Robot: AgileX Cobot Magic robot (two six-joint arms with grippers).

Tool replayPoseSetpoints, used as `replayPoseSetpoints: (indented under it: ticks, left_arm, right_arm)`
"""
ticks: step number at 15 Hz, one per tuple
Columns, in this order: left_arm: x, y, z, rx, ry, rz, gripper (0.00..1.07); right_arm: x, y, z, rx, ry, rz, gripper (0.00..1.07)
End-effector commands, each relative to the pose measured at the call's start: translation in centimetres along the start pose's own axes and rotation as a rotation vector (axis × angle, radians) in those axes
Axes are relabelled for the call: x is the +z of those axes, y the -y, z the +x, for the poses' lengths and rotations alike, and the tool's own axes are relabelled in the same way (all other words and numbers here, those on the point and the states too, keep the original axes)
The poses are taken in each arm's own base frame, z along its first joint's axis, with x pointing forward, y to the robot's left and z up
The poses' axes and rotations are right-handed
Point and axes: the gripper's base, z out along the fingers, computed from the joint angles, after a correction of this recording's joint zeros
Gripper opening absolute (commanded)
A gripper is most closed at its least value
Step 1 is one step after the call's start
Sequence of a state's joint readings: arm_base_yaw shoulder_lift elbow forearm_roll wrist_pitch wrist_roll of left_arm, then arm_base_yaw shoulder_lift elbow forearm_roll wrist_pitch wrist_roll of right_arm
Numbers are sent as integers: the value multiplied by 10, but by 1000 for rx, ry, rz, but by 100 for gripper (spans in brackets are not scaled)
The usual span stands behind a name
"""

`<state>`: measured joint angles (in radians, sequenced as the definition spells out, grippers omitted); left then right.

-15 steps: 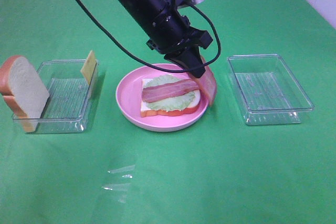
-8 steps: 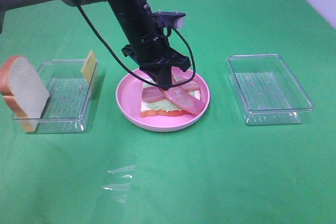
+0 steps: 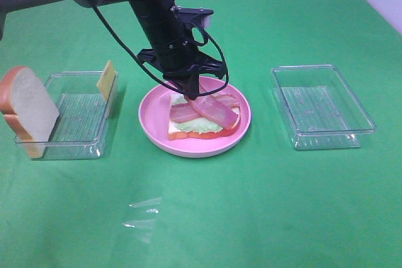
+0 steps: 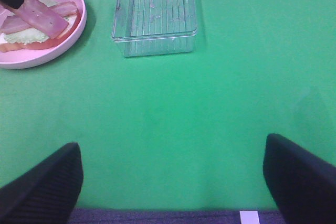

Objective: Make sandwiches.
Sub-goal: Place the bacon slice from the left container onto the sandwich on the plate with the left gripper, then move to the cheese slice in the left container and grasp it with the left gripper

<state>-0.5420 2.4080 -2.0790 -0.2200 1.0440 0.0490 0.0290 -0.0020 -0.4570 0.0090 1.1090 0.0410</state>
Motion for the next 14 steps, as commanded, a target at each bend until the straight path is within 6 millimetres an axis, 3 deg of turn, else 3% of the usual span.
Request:
replayPoseSetpoints:
  ticks: [1,3,4,6,7,8,10,11,12,14]
  left_arm:
    - [-2,0,-1,-9,6,0,0]
    - [-2,0,-1,-6,6,-4,0]
    - [-2,-1,-1,-8,5,-12,5]
    - [-2,-1,-2,-21,14,-20,49]
    - [-3,-2,-3,-50,19,-28,82]
    - [-7,-2,-5,-38,22,-36,103]
    - [-16,-1,-8,-24,16,-46,102]
    - [-26,1,-11,-13,9,-56,102]
    - [-49,0,-12,15,-53,-110,102]
    - [-65,-4,-14,3,-31,-175,102]
  right_arm:
    - [-3,0,3,-2,32,1,89]
    - [-3,0,3,-2,32,1,89]
    - [-3,0,3,-2,32,1,89]
    - [-3,0,3,-2,32,1,89]
    - [-3,0,3,-2,32,1,89]
    - [-3,0,3,-2,32,1,89]
    - [-3,0,3,-2,32,1,89]
    - [-3,0,3,-2,32,1,89]
    - [-3,0,3,-2,32,1,89]
    - [-3,0,3,-1,32,0,89]
